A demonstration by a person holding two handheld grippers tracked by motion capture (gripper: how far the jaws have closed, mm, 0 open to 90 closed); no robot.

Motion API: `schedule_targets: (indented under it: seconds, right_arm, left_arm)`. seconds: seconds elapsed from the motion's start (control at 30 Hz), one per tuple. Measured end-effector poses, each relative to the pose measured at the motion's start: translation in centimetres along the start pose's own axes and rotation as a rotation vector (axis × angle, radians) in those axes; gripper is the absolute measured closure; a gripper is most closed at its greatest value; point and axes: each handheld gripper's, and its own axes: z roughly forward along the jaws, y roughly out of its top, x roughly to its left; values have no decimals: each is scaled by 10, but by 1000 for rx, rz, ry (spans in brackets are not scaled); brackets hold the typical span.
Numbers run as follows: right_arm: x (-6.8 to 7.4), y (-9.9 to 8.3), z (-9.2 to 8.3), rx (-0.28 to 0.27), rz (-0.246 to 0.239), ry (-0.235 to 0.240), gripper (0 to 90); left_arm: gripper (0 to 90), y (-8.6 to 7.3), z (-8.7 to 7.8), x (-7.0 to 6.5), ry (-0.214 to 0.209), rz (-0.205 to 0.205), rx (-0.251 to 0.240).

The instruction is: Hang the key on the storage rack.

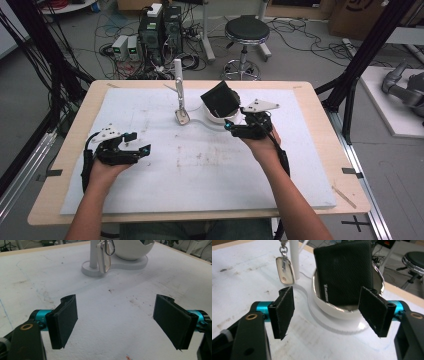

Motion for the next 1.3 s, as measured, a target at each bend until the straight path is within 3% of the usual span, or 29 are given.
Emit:
schedule_targets:
  seconds: [0.13,0.43,0.67,1.3]
  right_arm:
    - [-5,-11,-8,-16,33,4,271]
    - [-8,-43,-25,-66,44,6,212]
    - [-10,-63,-25,-9,43,17,207]
    - [-14,-78,-17,46,72,10,207]
  left_arm:
    - [198,0,1,-1,2,2,-5]
    - [197,-2,2,-2,3,5,-5]
    - [198,2,0,-8,-8,24,-14]
    - [198,2,2,-9,-15,35,-4]
